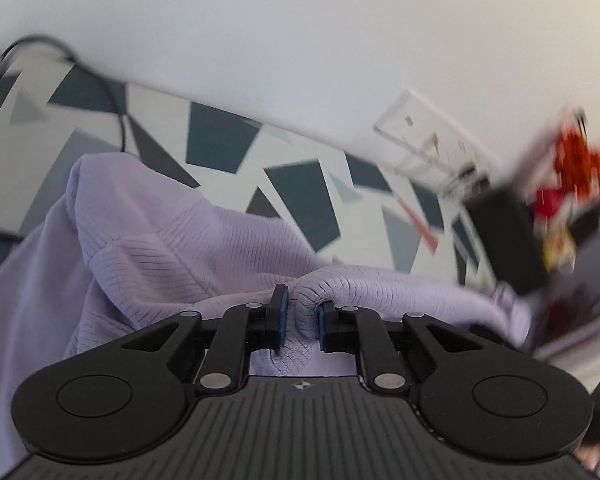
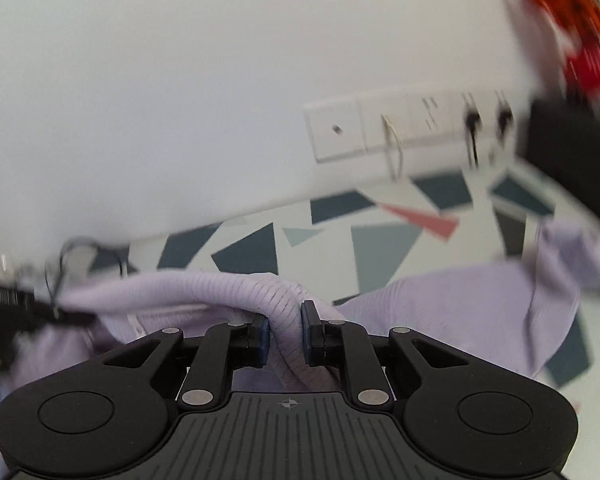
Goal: Fold clothes
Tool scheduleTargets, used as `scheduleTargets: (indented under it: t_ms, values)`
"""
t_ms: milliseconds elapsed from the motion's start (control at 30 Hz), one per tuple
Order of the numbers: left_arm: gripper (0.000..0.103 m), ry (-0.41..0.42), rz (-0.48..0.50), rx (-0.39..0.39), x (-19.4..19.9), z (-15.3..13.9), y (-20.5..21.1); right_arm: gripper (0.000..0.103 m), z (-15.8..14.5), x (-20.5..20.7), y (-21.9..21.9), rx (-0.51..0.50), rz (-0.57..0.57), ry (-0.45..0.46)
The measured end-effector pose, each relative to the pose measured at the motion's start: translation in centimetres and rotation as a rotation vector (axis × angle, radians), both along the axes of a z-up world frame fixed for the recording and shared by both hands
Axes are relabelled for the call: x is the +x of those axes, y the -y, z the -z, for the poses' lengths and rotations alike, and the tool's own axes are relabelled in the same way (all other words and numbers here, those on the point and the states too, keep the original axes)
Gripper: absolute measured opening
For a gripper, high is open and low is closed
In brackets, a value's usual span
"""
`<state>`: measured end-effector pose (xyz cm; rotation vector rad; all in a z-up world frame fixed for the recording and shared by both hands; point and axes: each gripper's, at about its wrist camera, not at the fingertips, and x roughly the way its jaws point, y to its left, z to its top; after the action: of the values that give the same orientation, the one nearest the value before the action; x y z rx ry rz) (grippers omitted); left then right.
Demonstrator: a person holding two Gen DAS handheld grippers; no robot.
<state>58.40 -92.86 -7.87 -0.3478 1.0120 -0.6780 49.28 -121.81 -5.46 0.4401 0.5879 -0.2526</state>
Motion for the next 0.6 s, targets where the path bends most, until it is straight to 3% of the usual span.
scheduleTargets:
  t_ms: [67, 167, 367, 600]
  values:
    - [0.015, 0.038, -0.064, -0.036, 0.2, -0.8, 0.2, 0.015, -0.4, 0.9, 0.6, 0.083, 0.044, 0.002]
    - [0.015, 0.060, -0.114, -0.063, 1.1, -1.9, 1.2, 0.014, -1.5, 2.5, 0.8, 0.115, 0.099, 0.039]
    - [0.015, -0.055, -0.224, -0.188, 5.6, -2.1, 3.8, 0.014, -2.0, 6.2, 4.1, 0.280, 0.247, 0.091]
    - [0.015, -0.198, -0.396, -0.262, 11.7, 1.5, 8.8, 0.014, 0.4, 12.4, 6.5, 0.305, 0.401, 0.129]
